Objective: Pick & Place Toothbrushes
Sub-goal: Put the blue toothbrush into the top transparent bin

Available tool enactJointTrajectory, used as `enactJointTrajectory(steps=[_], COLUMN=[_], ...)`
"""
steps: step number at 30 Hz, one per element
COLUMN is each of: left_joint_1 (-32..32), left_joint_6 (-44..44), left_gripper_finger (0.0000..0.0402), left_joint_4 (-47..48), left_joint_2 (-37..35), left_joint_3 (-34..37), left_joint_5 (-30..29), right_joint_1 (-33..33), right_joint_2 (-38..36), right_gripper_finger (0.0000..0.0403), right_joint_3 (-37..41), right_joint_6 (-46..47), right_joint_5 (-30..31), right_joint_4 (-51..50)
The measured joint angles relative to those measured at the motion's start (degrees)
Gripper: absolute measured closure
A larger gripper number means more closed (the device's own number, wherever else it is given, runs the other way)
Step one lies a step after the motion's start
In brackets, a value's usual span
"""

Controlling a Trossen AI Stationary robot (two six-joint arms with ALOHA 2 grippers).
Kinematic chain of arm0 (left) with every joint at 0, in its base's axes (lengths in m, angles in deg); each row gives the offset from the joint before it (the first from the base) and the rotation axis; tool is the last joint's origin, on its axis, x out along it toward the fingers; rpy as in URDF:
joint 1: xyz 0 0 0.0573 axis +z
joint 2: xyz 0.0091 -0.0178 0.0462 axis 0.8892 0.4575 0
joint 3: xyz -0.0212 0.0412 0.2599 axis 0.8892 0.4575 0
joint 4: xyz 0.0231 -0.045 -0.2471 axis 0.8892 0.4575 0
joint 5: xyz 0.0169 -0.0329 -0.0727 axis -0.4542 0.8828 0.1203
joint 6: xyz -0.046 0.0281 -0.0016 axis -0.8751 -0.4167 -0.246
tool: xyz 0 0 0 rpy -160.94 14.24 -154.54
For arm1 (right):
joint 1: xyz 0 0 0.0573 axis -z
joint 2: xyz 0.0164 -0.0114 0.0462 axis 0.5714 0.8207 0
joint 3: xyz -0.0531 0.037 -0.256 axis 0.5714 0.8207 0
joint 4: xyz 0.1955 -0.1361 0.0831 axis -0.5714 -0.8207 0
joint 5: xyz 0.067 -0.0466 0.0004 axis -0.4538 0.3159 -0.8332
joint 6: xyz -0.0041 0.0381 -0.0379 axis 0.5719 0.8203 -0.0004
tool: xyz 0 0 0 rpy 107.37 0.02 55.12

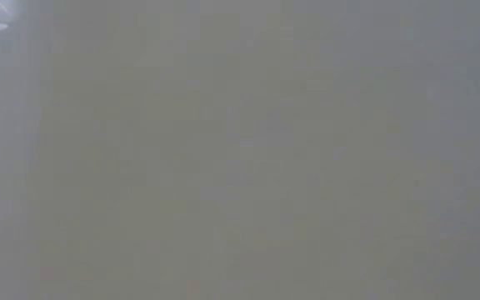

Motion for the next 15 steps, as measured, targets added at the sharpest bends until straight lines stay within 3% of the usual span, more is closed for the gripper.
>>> enactJointTrajectory(steps=[15], left_joint_1=[21.44], left_joint_6=[5.98], left_gripper_finger=[0.0389], left_joint_4=[-8.46], left_joint_2=[0.39], left_joint_3=[-3.06], left_joint_5=[1.65], right_joint_1=[0.00], right_joint_2=[0.00], right_gripper_finger=[0.0187], right_joint_3=[0.00], right_joint_6=[0.00], right_joint_5=[0.00], right_joint_4=[-0.01])
